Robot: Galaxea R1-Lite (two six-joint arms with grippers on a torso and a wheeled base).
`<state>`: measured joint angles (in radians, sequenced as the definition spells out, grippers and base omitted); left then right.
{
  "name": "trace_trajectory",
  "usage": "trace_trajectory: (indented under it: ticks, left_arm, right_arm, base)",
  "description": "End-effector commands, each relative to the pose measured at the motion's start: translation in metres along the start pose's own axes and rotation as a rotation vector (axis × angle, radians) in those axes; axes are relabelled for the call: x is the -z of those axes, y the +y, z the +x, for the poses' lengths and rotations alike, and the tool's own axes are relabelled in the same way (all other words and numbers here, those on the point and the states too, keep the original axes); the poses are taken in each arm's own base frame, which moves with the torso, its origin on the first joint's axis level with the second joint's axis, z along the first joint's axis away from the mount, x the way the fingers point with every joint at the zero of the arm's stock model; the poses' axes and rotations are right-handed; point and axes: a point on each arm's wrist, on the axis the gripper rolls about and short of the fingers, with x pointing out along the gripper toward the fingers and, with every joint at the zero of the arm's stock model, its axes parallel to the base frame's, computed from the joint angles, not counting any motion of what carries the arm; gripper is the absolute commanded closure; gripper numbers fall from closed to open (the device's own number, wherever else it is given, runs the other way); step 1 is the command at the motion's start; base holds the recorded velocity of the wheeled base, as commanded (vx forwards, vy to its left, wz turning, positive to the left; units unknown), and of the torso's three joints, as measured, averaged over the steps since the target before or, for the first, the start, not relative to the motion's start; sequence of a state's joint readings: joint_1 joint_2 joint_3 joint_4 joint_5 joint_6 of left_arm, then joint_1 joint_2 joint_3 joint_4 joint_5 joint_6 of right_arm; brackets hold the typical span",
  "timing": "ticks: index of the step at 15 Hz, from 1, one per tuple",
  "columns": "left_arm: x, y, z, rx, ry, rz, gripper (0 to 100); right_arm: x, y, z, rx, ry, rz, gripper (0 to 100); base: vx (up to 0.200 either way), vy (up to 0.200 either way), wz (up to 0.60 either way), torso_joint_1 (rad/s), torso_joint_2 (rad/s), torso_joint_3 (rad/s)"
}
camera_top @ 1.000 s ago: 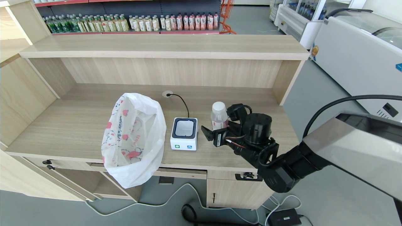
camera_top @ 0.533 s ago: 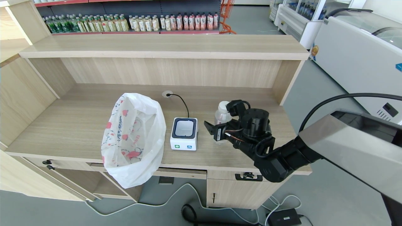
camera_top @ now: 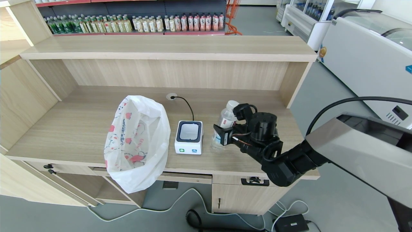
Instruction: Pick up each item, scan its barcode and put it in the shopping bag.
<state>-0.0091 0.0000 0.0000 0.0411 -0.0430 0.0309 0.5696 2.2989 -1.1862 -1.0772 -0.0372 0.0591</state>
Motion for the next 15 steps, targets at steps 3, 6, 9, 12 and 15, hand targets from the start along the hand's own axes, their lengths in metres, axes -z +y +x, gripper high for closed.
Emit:
trace_trajectory:
  ticks: [3,6,9,12,15]
  left_arm:
    - [0.000,0.000,0.000,0.000,0.002,0.000,0]
    - [0.000,0.000,0.000,0.000,0.002,0.000,0]
    - [0.000,0.000,0.000,0.000,0.002,0.000,0]
    - [0.000,0.000,0.000,0.000,0.002,0.000,0]
    - [0.000,0.000,0.000,0.000,0.002,0.000,0]
  right_arm:
    - [-0.037,-0.005,-0.008,0.003,-0.083,0.023,100]
    - [-0.088,-0.028,-0.041,0.037,-0.162,0.073,100]
    - [-0.141,-0.051,-0.090,-0.034,-0.202,0.114,100]
    - [-0.206,-0.039,-0.164,-0.266,-0.201,0.252,100]
    - [-0.237,-0.016,-0.253,-0.588,-0.166,0.284,100]
  base:
    - [0.000,0.000,0.00,0.000,0.00,0.000]
    - [0.000,0.000,0.00,0.000,0.00,0.000]
    - [0.000,0.000,0.00,0.000,0.00,0.000]
    - [0.000,0.000,0.00,0.000,0.00,0.000]
    - [0.000,0.000,0.00,0.000,0.00,0.000]
